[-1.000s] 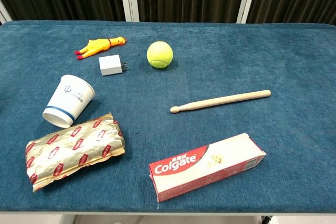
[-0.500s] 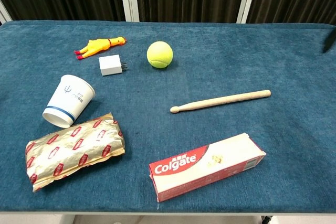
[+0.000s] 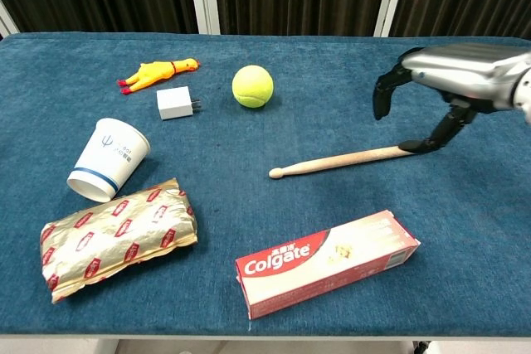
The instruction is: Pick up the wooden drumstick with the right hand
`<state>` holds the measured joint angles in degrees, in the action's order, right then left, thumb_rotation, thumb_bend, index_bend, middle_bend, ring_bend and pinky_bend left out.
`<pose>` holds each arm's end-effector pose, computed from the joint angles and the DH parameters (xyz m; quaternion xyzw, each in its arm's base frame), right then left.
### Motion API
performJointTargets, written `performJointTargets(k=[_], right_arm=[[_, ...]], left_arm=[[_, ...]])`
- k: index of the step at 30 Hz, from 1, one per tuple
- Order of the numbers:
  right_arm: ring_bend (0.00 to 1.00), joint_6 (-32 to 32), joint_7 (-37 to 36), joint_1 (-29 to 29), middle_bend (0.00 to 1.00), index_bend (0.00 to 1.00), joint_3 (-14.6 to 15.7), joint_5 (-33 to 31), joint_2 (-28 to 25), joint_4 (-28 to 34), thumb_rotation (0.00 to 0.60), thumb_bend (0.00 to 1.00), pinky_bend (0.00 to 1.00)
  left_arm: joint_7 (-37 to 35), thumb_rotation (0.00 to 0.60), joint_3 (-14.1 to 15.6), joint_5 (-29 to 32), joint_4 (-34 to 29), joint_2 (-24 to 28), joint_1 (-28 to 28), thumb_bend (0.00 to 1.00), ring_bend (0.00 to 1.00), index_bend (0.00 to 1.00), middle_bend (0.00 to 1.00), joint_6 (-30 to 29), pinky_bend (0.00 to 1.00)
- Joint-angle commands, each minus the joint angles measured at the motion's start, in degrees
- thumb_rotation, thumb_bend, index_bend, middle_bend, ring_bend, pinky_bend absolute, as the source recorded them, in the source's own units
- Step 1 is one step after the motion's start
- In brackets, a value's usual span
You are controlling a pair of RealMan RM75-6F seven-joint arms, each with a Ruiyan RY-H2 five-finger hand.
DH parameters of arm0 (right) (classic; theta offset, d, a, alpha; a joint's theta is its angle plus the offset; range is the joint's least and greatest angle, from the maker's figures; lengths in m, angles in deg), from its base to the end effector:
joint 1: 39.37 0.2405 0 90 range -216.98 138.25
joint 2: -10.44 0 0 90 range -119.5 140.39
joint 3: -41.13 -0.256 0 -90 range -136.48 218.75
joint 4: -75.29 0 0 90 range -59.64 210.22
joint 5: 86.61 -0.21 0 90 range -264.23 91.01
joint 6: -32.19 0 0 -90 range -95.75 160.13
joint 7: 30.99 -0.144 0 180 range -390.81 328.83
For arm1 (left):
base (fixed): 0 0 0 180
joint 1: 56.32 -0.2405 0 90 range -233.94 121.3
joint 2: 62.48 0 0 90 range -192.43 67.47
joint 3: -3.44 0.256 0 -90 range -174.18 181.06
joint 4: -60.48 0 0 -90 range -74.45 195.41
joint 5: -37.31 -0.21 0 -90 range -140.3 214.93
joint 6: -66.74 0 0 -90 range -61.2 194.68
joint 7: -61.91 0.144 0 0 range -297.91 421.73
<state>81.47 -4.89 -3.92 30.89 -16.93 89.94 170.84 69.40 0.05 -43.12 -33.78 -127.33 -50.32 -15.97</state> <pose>-0.1638 -0.3070 0.0103 0.7930 -0.3426 0.3178 0.3909 -0.3137 0.1880 0.1524 -0.5934 -0.3892 -0.3437 0.6150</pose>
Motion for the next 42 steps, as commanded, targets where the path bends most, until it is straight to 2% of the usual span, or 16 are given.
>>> performJointTargets(k=[1, 3, 5, 15, 25, 42], right_arm=[[0.25, -0.73, 1.56, 2.11, 0.44, 0.46, -0.77, -2.92, 2.99, -2.84, 0.600, 0.42, 0.00], [0.30, -0.94, 1.94, 3.07, 0.45, 0.44, -1.00, -4.11, 4.33, -4.31, 0.600, 0.43, 0.00], [0.32, -1.31, 2.11, 4.11, 0.45, 0.43, -1.12, -5.21, 5.65, -5.79, 0.600, 0.43, 0.00], [0.32, -2.65, 3.86, 7.31, 0.50, 0.43, 0.57, -8.57, 8.92, -9.63, 0.600, 0.43, 0.00], [0.32, -3.38, 5.92, 9.76, 0.50, 0.46, 1.71, -12.36, 9.25, -10.04, 0.600, 0.44, 0.00], [0.32, -3.64, 5.47, 12.19, 0.50, 0.53, 3.62, -14.22, 11.41, -11.95, 0.600, 0.44, 0.00]], left_arm=[[-0.04, 0.600, -0.05, 0.26, -0.16, 0.12, -0.01, 0.41, 0.00, 0.04, 0.00, 0.15, 0.18], [0.16, 0.600, -0.24, 0.84, -0.37, 0.07, -0.09, 0.41, 0.05, 0.04, 0.00, 0.15, 0.27], [0.32, 0.600, -0.38, 1.36, -0.69, 0.10, -0.14, 0.41, 0.08, 0.04, 0.00, 0.23, 0.32], [0.35, 0.600, -0.40, 1.32, -0.76, 0.16, -0.06, 0.41, 0.05, 0.04, 0.00, 0.34, 0.20], [0.30, 0.600, -0.45, 1.25, -0.59, -0.04, -0.10, 0.41, 0.05, 0.04, 0.00, 0.16, 0.19], [0.23, 0.600, -0.45, 1.39, -0.74, 0.14, -0.04, 0.41, 0.05, 0.04, 0.00, 0.43, 0.19]])
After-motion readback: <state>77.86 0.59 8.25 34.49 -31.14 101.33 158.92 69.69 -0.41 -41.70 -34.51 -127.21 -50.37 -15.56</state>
